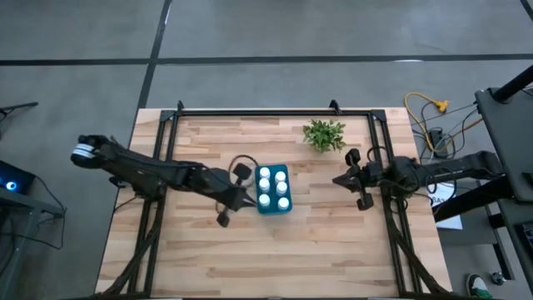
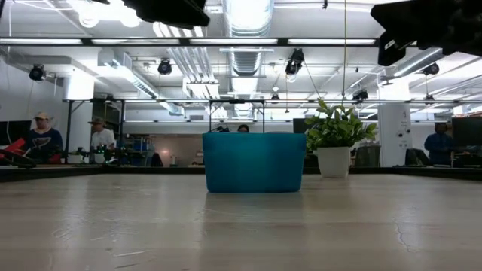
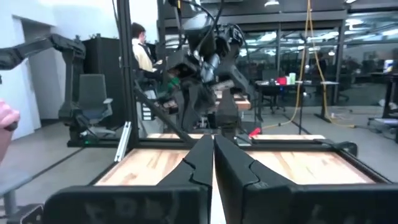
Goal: Pick and place pill bottles into a basket
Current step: Return to Home Position
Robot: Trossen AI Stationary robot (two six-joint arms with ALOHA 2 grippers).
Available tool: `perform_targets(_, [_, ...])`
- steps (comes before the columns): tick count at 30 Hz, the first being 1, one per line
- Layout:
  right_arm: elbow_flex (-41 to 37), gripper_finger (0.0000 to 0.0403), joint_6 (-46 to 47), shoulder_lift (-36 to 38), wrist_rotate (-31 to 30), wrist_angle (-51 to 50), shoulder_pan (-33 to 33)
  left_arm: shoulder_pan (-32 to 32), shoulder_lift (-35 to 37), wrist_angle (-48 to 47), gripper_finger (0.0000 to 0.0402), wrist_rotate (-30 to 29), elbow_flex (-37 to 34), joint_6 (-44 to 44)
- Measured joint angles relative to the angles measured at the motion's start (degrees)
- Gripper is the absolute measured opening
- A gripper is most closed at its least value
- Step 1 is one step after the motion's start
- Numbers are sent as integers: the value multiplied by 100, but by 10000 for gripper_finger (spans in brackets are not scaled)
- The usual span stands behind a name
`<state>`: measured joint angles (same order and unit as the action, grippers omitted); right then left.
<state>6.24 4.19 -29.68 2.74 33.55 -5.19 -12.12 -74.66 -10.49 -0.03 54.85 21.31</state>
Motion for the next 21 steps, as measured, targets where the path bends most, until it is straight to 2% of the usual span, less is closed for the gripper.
perform_targets(12, [-4, 8, -178, 2020, -422, -1486, -4, 2, 1063, 907, 1, 2, -985, 1])
perform_targets(17, [-16, 8, -297, 2859, -442, -1705, -10, 2, 1415, 975, 1, 2, -1219, 1])
perform_targets(21, [-72, 8, -432, 2956, -442, -1665, -15, 2, 1724, 1021, 1, 6, -1431, -2])
